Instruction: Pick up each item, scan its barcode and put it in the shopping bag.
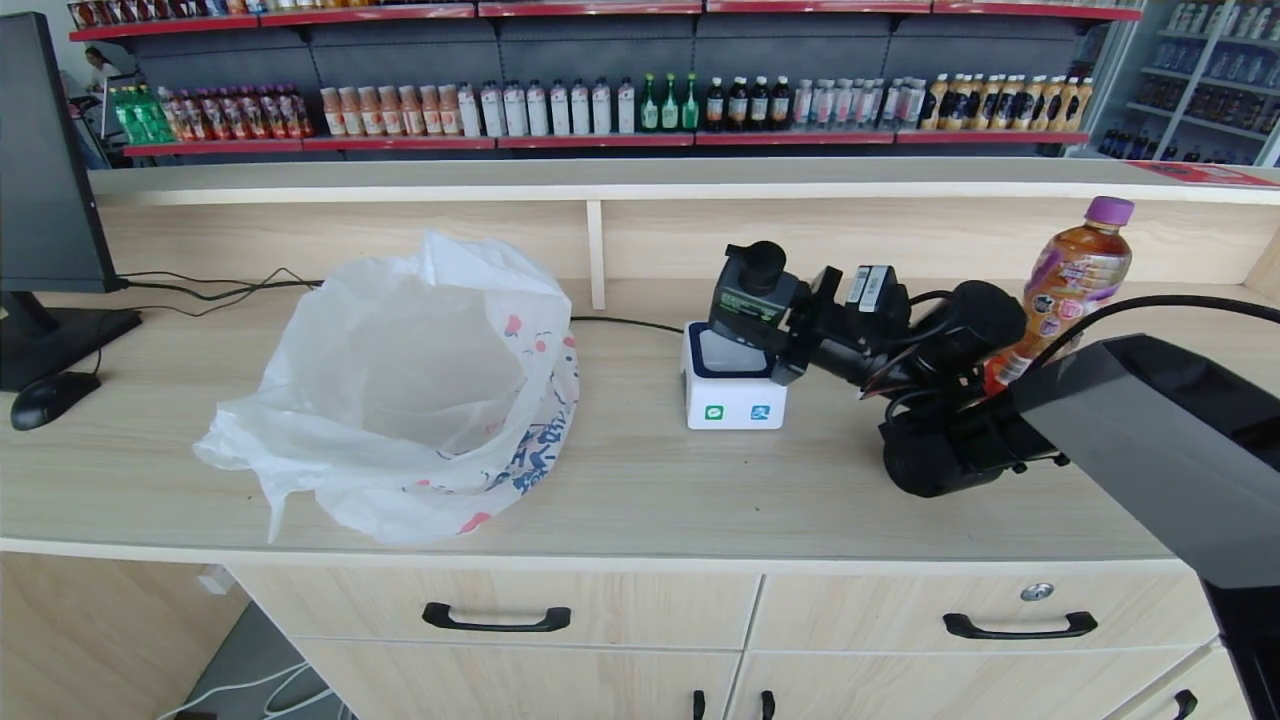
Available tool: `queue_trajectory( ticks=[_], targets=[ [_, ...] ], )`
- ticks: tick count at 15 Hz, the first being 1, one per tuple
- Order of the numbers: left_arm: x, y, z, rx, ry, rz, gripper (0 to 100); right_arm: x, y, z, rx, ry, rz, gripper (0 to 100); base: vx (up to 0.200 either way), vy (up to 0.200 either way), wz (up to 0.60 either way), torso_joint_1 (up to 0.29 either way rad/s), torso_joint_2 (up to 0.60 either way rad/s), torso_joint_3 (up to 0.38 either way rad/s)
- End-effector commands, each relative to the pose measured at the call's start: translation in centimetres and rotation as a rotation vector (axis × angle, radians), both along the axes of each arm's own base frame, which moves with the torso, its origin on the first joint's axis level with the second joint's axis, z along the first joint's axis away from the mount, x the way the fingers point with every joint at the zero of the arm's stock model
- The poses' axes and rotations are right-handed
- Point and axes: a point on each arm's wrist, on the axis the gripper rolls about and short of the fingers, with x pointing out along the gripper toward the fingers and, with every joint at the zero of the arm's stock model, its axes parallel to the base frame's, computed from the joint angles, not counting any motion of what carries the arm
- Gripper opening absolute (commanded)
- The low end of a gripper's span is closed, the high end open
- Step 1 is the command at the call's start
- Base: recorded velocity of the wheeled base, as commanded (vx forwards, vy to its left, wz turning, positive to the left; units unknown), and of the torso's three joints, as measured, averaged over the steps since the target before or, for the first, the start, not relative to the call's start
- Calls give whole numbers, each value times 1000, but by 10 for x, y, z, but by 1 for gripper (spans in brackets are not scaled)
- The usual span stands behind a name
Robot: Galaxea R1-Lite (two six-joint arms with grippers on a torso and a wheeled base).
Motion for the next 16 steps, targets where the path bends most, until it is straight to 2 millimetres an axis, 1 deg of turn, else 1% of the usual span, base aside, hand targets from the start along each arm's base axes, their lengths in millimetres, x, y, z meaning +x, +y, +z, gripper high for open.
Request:
queue_trajectory(
  ticks=[1, 5, 11, 16],
  targets=[
    [0, 0, 0, 0, 1, 0, 100, 2, 2, -6, 0, 17, 6, 0, 0, 0, 0, 0, 0, 0],
    [0, 0, 0, 0, 1, 0, 100, 4, 2, -11, -3, 27, 4, 0, 0, 0, 0, 0, 0, 0],
    [0, 0, 0, 0, 1, 0, 100, 4, 2, -12, -12, 7, -6, 0, 0, 0, 0, 0, 0, 0],
    [0, 0, 0, 0, 1, 0, 100, 0, -4, -6, -20, -26, -28, 0, 0, 0, 0, 0, 0, 0]
  ],
)
